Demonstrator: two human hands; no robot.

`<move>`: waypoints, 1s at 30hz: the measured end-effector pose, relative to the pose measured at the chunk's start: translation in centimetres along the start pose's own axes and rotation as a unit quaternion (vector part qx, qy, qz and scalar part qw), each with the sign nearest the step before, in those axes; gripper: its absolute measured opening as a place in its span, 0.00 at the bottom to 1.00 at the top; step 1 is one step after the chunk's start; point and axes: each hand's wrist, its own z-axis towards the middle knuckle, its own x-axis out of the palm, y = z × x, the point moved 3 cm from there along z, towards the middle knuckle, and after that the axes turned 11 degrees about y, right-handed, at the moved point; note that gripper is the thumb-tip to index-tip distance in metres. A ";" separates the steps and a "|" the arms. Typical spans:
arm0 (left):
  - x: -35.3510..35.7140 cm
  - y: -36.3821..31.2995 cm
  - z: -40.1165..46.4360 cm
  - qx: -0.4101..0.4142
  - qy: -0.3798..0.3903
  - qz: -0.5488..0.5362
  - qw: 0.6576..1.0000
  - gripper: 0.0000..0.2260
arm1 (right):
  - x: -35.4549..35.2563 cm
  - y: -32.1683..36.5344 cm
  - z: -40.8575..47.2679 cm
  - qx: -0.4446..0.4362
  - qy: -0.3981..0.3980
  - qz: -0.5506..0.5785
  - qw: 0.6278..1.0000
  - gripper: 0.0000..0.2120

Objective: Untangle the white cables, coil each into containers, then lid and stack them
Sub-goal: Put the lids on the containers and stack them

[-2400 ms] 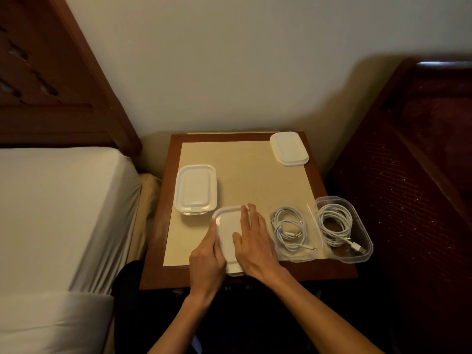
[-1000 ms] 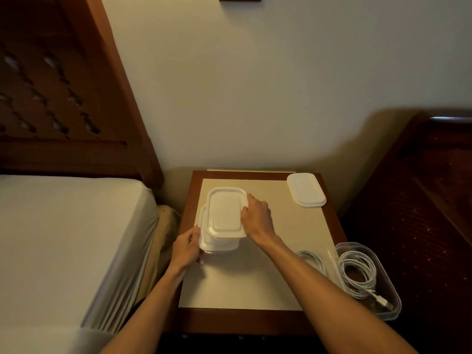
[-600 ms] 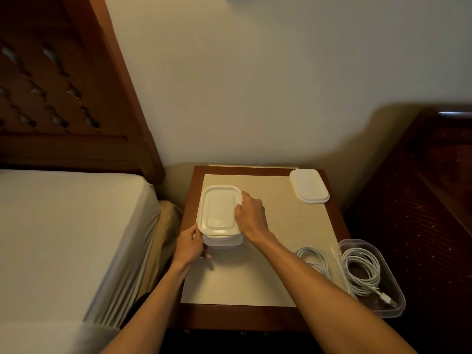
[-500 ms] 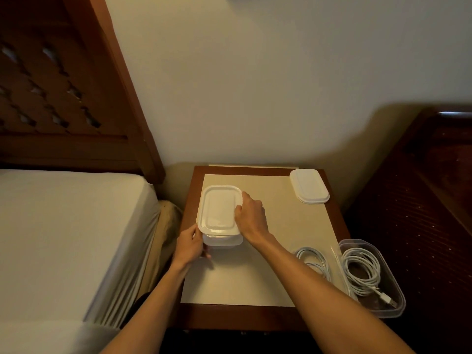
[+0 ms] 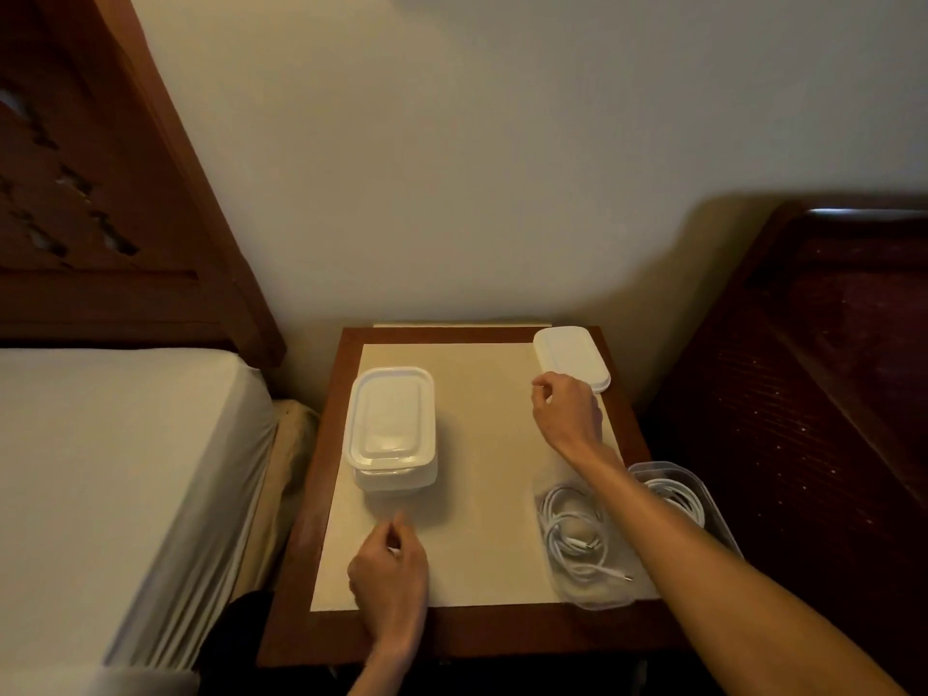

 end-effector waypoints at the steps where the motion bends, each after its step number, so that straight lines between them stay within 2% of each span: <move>1: 1.4 -0.3 -0.7 0.030 0.029 0.006 0.999 0.19 | -0.5 -1.1 0.8 0.007 -0.005 -0.032 0.999 0.13; 4: 5.3 -2.4 -1.9 0.141 0.133 0.048 0.980 0.18 | -1.3 -3.4 3.2 0.003 0.022 -0.129 0.991 0.14; 7: 8.7 -4.2 -2.7 0.180 0.210 0.095 0.956 0.09 | -0.9 -5.7 4.9 0.026 0.118 -0.180 0.976 0.22; 9: 9.9 -4.7 -3.0 0.179 0.235 0.119 0.948 0.16 | -0.3 -6.9 5.6 0.043 0.183 -0.209 0.960 0.27; 11: 10.4 -5.0 -2.9 0.177 0.248 0.142 0.942 0.19 | 0.1 -7.7 6.0 0.046 0.212 -0.224 0.950 0.28; 13: 10.5 -4.8 -2.6 0.182 0.258 0.159 0.935 0.17 | 0.3 -8.1 5.7 0.038 0.194 -0.204 0.959 0.25; 17: 9.0 -4.5 -1.1 0.193 0.261 0.154 0.933 0.15 | 0.4 -7.8 4.5 0.040 0.096 -0.169 0.980 0.22; 21: 6.8 -5.2 0.7 0.223 0.233 0.171 0.931 0.08 | 0.9 -8.1 3.5 0.119 0.120 -0.138 0.976 0.32; 26: 5.5 -5.1 2.0 0.214 0.218 0.201 0.931 0.08 | 0.6 -7.7 2.8 0.159 0.099 -0.081 0.979 0.45; 30: 5.3 -4.7 2.0 0.200 0.222 0.222 0.928 0.11 | 0.2 -7.1 2.1 0.177 0.092 -0.032 0.979 0.48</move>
